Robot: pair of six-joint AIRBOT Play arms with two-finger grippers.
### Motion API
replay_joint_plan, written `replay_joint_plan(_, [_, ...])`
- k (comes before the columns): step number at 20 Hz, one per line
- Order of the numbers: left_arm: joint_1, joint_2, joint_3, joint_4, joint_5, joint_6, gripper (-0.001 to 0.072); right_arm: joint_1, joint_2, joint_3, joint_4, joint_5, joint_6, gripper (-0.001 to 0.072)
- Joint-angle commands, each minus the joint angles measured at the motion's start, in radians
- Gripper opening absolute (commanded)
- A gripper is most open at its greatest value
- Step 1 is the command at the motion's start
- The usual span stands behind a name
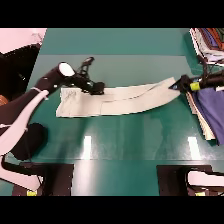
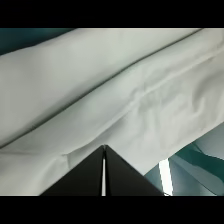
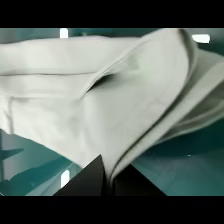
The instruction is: Fold the shirts.
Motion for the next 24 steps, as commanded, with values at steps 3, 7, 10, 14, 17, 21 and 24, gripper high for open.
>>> replay_joint_plan(3, [-0.139, -0.188, 0.169, -0.002, 0.008, -0.048, 0.0027, 0.145, 0.069, 0.223, 0.007, 0.032, 0.105, 0.0015])
replay_joint_plan(7, [-0.163, -0.24, 0.199, -0.002, -0.004, -0.062, 0.0027, 0.272, 0.034, 0.364, 0.007, 0.034, 0.138, 0.0015])
replay_joint_plan(10, [-0.163, -0.24, 0.204, 0.01, -0.004, -0.064, 0.0027, 0.347, -0.007, 0.455, 0.007, 0.034, 0.145, 0.0015])
replay_joint_plan(14, [-0.145, -0.227, 0.208, 0.02, -0.03, -0.064, 0.0027, 0.423, -0.056, 0.546, 0.008, 0.027, 0.146, 0.0016])
replay_joint_plan(17, [-0.055, -0.15, 0.208, 0.08, -0.066, -0.065, 0.0027, 0.488, -0.089, 0.599, 0.016, 0.012, 0.146, 0.0016])
replay_joint_plan(21, [0.158, 0.053, 0.208, 0.203, -0.127, -0.063, 0.0028, 0.622, -0.153, 0.604, 0.193, -0.122, 0.085, 0.0016])
replay_joint_plan(24, [0.317, 0.214, 0.208, 0.302, -0.153, -0.042, 0.0028, 0.78, -0.254, 0.605, 0.216, -0.284, 0.05, 0.0017])
